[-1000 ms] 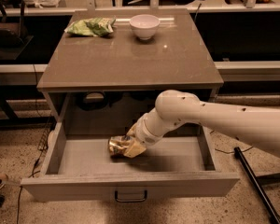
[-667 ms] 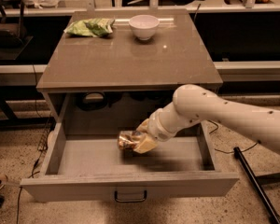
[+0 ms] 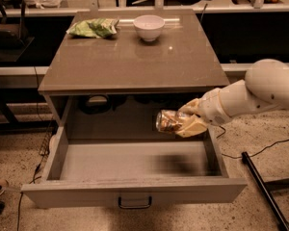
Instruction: Pick orange can from top drawer and place on counter
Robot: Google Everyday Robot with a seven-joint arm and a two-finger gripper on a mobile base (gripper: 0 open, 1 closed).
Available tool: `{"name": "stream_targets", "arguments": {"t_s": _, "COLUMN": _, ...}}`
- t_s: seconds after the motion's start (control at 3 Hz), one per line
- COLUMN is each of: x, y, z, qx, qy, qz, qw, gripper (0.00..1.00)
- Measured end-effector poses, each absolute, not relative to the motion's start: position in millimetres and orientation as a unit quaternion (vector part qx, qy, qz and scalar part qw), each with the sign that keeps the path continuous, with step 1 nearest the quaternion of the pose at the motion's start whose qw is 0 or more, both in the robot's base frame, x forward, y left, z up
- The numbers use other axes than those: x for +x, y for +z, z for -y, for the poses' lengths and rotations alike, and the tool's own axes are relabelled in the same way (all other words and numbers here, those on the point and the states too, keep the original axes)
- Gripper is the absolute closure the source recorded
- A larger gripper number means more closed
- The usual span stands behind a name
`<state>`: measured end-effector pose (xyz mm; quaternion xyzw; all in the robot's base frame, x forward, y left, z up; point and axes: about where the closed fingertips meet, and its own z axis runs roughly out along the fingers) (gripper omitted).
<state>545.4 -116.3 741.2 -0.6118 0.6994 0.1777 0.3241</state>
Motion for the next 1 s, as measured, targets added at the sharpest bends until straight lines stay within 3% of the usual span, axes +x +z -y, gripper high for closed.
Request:
{"name": "stream_targets", "arguments": {"t_s": 0.33, "x": 548.1, "y": 787.7, "z": 152.3, "qx": -0.603, "qy": 0.154, "qz": -0.694, "qw": 0.362, "gripper": 1.0}}
{"name": "stream_targets", "arguments": {"t_s": 1.0, "x": 551.9, "y": 797.9, "z": 152.2, "qx": -0.603, "qy": 0.162, "qz": -0.683, "qw": 0.379, "gripper": 1.0}}
